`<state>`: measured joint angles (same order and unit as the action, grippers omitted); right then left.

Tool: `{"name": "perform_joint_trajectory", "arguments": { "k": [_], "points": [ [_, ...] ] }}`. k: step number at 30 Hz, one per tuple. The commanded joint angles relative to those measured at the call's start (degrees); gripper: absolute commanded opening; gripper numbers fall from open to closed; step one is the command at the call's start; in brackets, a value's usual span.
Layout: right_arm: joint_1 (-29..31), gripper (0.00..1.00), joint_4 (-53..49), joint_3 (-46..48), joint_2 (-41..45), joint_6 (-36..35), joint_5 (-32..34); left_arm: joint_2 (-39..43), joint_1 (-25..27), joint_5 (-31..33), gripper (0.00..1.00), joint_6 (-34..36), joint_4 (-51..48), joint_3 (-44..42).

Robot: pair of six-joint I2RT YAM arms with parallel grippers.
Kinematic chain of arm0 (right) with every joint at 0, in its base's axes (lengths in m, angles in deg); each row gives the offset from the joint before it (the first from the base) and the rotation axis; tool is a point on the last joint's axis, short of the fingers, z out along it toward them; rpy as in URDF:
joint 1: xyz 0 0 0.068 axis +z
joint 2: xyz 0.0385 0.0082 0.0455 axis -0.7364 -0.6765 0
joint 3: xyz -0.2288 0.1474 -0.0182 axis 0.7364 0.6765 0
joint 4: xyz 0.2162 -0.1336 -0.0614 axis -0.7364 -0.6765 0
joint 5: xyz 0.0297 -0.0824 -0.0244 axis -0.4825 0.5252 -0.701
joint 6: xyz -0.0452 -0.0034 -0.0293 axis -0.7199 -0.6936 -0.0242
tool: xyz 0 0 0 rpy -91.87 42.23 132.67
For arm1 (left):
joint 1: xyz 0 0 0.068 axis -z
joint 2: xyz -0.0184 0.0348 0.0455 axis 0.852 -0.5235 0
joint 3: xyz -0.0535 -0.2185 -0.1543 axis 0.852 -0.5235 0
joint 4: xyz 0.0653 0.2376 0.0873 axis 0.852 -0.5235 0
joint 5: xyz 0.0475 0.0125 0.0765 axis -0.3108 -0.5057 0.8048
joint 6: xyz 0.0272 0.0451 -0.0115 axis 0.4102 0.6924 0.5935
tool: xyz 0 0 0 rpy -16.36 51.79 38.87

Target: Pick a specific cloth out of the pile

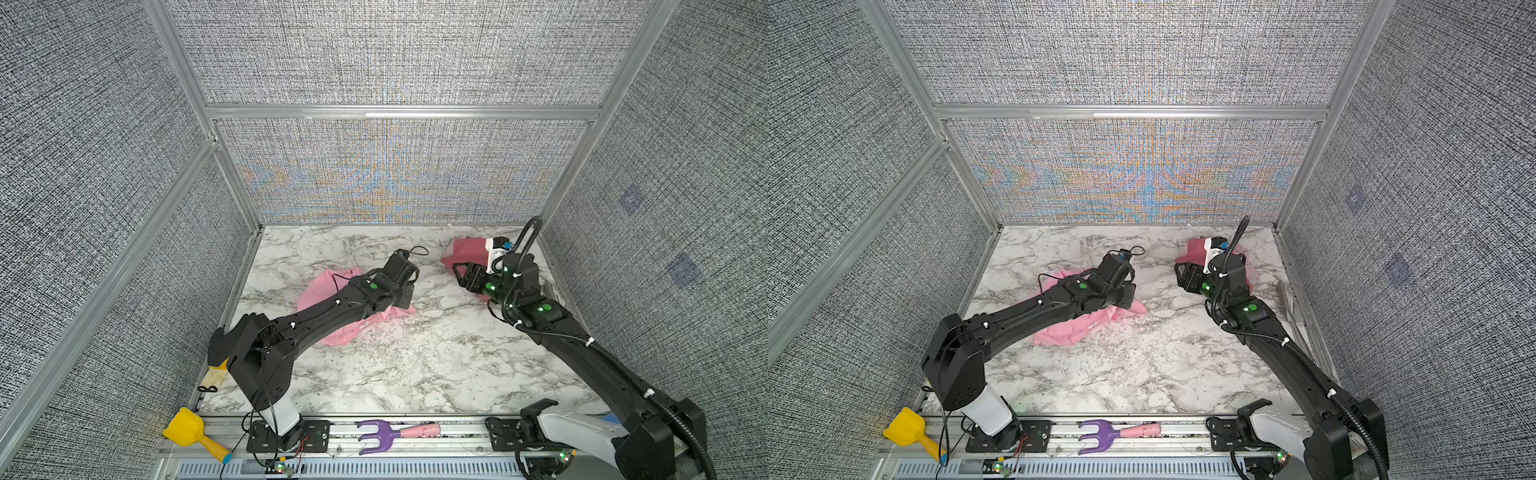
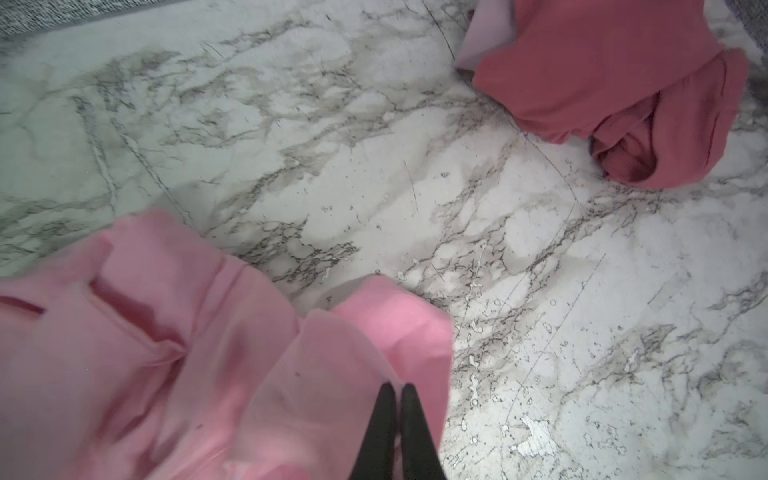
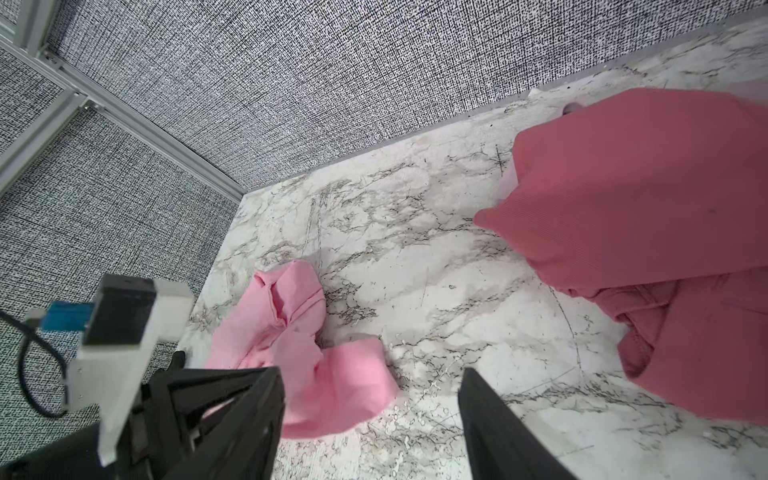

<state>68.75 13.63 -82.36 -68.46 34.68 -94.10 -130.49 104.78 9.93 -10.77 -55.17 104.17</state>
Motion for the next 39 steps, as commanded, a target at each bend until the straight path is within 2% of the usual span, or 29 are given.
{"name": "perform_joint_trajectory", "arguments": {
  "k": [1,10,17,24,31,39],
  "points": [
    [0.1,0.68,0.3,-0.1,0.4,0.3,0.7,2.5,-2.6,-1.3,0.00,-0.1,-0.3,0.2],
    [0.1,0.68,0.6,-0.6,-0.2,0.6,0.6,12.9,-14.1,0.0,0.00,0.6,7.8,-7.4],
    [0.1,0.68,0.2,-1.6,-0.9,0.4,0.7,19.1,-26.3,-3.6,0.00,0.2,11.1,-13.5],
    [0.0,0.68,0.3,-2.1,-2.6,0.2,0.2,19.9,-38.1,-8.7,0.00,-2.3,14.3,-20.1],
    [0.1,0.68,-0.4,-4.8,-3.5,-0.6,0.1,18.0,-45.0,-10.0,0.00,-4.3,18.1,-25.2],
    [0.0,0.68,-1.0,-5.2,-3.8,-0.9,0.3,16.6,-48.0,-9.2,0.00,-5.5,19.5,-29.4]
  ]
}}
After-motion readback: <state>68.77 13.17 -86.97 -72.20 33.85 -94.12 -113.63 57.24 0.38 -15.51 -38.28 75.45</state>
